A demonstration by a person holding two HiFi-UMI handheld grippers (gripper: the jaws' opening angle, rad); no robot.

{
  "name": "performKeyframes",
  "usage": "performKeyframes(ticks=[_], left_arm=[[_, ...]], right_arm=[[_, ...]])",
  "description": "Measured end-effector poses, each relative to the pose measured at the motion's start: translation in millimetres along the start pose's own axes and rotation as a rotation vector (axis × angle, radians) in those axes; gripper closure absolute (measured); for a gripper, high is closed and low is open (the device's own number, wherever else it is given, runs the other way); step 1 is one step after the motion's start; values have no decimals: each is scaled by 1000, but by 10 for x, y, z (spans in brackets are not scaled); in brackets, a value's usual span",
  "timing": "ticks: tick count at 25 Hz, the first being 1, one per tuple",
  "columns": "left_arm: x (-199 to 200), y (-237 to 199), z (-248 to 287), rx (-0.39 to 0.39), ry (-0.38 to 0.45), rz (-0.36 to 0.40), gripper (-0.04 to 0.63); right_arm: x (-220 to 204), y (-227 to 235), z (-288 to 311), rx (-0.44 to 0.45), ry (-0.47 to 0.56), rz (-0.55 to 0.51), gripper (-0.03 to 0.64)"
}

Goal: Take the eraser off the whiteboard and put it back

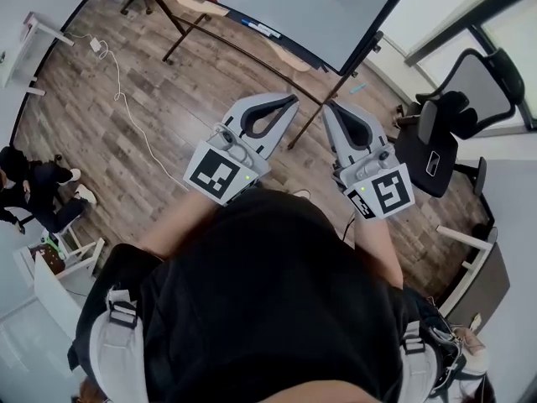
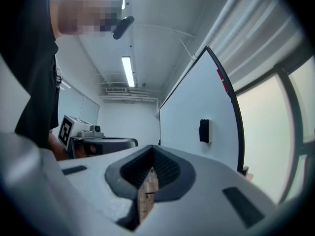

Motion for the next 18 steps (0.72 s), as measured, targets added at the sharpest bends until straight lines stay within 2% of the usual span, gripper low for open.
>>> performKeyframes(ticks=[9, 18], left_arm=[[-13, -550, -335, 58, -6, -19, 600], [-73, -1445, -698, 83, 0, -31, 600]], right_arm=[[-9, -179, 621, 39, -5, 11, 615], [-40, -401, 1591, 65, -29, 4, 615]])
Point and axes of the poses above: the fingertips, and each gripper's own axes: z forward along the fingers, y to its right, x out of its top, the point moved 8 cm from there along -z, backward along the fingers, and after that the axes turned 2 degrees about -y, right-handed, at the moved point
